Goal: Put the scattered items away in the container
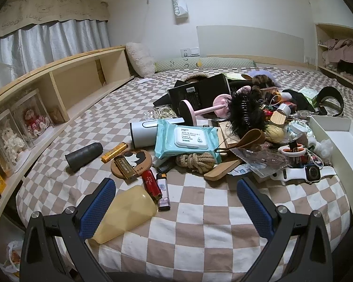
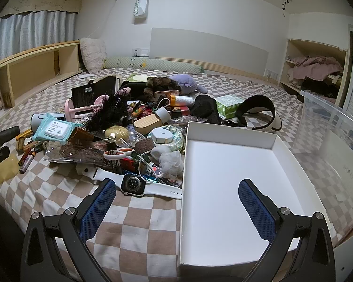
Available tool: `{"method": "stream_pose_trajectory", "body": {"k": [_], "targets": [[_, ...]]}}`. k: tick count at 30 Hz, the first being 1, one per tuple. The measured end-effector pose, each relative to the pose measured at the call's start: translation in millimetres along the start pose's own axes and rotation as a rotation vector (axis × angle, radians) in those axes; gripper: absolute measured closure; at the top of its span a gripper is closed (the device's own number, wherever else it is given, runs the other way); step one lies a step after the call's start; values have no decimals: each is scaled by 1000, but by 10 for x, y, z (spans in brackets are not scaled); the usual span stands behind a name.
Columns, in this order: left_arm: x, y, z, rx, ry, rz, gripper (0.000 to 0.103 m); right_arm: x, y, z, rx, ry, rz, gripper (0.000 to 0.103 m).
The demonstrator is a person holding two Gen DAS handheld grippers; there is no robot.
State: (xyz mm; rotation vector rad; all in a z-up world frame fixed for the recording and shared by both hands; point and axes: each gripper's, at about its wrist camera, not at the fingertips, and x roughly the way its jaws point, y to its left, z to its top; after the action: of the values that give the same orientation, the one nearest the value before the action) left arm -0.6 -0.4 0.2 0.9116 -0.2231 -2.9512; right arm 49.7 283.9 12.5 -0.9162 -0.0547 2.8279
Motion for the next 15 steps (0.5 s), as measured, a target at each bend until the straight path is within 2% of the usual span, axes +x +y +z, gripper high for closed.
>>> {"method": "stream_pose_trajectory", "body": {"k": [15], "targets": [[33, 41, 1, -9, 9, -11, 0, 31, -22, -19, 6, -1, -2, 0]]}}
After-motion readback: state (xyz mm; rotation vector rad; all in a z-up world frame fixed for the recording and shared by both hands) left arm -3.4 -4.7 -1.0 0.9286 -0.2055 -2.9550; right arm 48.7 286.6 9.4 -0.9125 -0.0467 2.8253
